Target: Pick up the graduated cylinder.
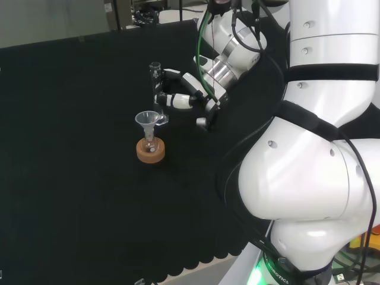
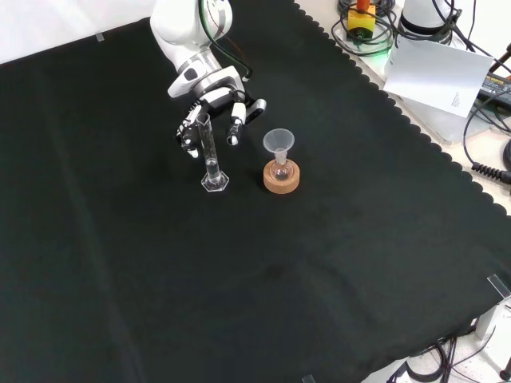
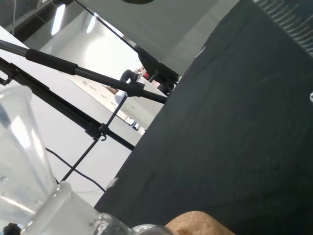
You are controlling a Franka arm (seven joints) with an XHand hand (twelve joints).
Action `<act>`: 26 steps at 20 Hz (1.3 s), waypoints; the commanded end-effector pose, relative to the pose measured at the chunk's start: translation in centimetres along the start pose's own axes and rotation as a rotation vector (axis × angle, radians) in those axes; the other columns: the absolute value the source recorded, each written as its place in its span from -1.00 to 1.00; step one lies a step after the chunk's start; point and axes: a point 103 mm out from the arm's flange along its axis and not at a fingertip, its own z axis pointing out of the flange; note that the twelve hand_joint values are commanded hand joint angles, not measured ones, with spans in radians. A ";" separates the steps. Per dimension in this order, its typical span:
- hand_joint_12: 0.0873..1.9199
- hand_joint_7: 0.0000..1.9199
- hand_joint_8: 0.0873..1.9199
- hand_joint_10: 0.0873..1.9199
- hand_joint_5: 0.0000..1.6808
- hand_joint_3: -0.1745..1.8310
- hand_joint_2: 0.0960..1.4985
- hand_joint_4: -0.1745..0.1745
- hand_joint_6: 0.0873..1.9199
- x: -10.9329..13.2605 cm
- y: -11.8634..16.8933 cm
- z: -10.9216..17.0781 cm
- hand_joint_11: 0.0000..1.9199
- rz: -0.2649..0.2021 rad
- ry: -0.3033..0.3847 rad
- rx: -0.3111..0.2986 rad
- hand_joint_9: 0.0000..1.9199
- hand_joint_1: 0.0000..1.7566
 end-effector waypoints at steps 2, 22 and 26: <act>0.30 -0.51 -0.45 -0.55 -0.42 -1.00 0.30 -0.08 -1.00 -0.1 0.4 0.7 -0.56 -0.009 0.036 -0.017 -0.26 0.09; 0.26 -0.45 -0.47 -0.57 -0.29 -1.00 0.33 0.04 -1.00 -0.8 1.1 2.1 -0.50 -0.007 0.087 -0.064 -0.20 0.14; 0.25 -0.44 -0.48 -0.59 -0.28 -1.00 0.34 0.06 -1.00 -0.8 1.1 2.2 -0.49 -0.004 0.094 -0.072 -0.19 0.15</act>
